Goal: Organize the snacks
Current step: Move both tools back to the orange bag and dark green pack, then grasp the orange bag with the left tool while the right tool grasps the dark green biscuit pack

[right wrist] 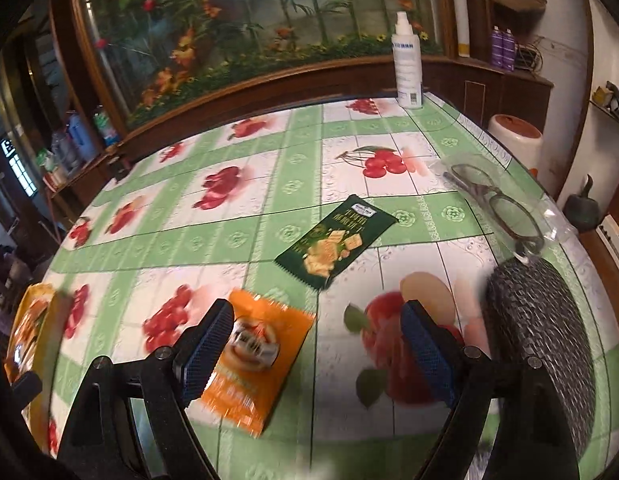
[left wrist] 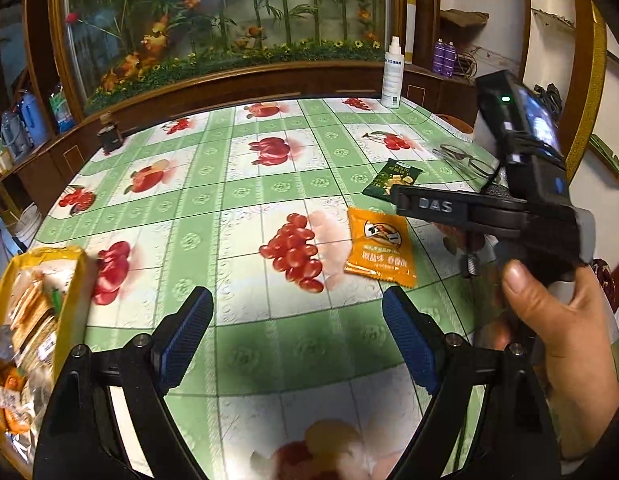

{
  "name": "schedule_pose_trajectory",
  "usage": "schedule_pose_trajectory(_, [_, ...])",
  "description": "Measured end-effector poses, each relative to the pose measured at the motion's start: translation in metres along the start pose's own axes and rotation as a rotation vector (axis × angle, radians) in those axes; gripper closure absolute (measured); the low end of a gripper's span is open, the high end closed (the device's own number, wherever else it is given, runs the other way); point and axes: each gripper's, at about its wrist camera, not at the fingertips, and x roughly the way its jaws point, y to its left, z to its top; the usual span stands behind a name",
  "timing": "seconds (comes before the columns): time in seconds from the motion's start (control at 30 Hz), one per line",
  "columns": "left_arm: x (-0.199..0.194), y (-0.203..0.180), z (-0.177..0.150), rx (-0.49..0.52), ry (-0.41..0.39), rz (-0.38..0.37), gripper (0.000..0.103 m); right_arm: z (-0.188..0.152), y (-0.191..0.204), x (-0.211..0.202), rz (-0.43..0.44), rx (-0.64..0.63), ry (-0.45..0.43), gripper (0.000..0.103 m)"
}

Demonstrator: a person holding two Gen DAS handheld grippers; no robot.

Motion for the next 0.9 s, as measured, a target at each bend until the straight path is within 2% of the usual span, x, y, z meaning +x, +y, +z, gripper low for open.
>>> schedule_pose_trajectory(0.13, [0.016, 0.0, 0.006, -0.005, 0.012, -0.023, 0.016, 0.015, -0.004, 0.028, -0.032, 0.05, 0.045, 0.016])
schedule_pose_trajectory(0.37, [0.037, 0.004, 0.015, -0.02, 0.039, -0.068, 0.016, 0.032, 0.007, 0.058, -0.121, 0.036, 0.085, 0.014])
schedule_pose_trajectory(0.47, [0.043, -0.001, 0.019, -0.002, 0.051, -0.1, 0.016, 0.034, 0.015, 0.066, -0.165, -0.025, 0.104, 0.013])
schedule_pose_trajectory(0.6, [0.05, -0.011, 0.023, 0.021, 0.058, -0.121, 0.016, 0.034, 0.017, 0.066, -0.145, -0.106, 0.103, 0.02])
schedule_pose_trajectory(0.67, [0.054, -0.017, 0.025, 0.029, 0.066, -0.131, 0.016, 0.035, 0.014, 0.062, -0.142, -0.124, 0.1, 0.042])
schedule_pose_trajectory(0.77, [0.061, -0.023, 0.028, 0.036, 0.086, -0.147, 0.016, 0.037, 0.008, 0.058, -0.134, -0.142, 0.108, 0.066])
schedule_pose_trajectory(0.9, [0.066, -0.036, 0.031, 0.051, 0.097, -0.17, 0.016, 0.035, -0.008, 0.051, -0.106, -0.12, 0.108, 0.082])
